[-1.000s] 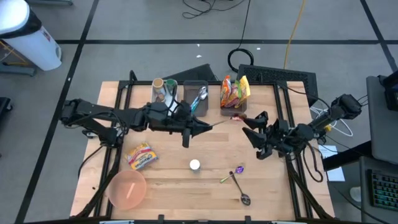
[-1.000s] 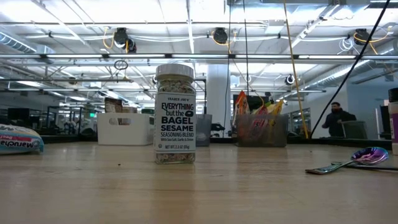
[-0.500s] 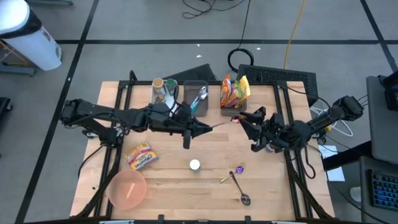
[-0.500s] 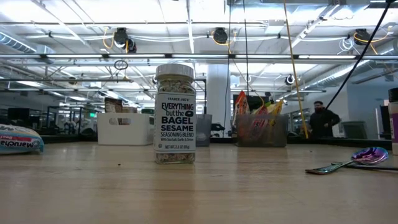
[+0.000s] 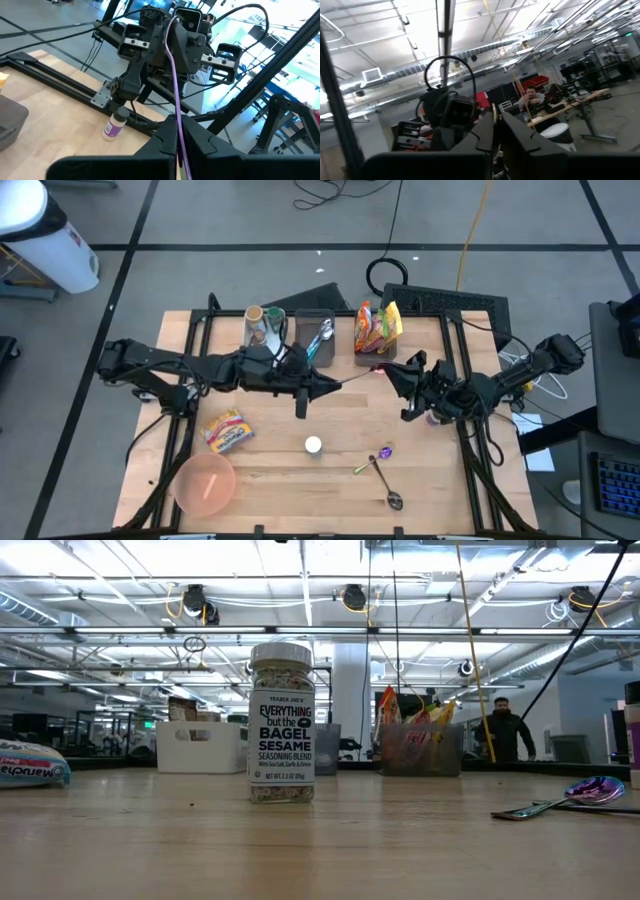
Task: Pick & Place Food Item
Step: Put the left violet spoon into the left black bin
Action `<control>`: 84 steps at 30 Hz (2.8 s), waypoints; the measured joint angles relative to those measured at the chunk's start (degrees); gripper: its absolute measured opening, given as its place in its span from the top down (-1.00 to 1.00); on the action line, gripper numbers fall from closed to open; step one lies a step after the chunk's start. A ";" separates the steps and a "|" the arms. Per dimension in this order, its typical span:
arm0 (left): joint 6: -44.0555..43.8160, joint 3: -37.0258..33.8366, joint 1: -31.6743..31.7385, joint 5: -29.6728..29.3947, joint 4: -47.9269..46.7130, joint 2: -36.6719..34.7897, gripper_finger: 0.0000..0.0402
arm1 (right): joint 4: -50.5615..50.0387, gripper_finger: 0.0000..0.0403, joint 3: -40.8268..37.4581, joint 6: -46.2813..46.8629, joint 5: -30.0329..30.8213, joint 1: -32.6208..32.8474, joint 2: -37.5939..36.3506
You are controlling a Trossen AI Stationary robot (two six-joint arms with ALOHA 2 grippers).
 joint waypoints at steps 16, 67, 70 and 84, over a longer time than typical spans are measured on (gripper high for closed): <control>3.08 0.00 0.94 1.36 1.32 0.01 0.75 | -0.54 0.99 0.02 0.13 4.26 0.07 0.00; 38.99 27.02 2.56 -36.23 -46.08 6.14 -0.22 | -47.30 1.00 30.10 28.87 -25.09 -32.27 14.25; 38.11 26.99 2.58 -37.89 -46.08 7.40 -0.22 | -47.25 1.00 30.10 28.51 -25.43 -32.48 14.13; 31.68 26.99 4.18 -40.85 -49.13 7.94 -0.22 | -47.31 1.00 30.10 26.37 -26.48 -33.30 13.73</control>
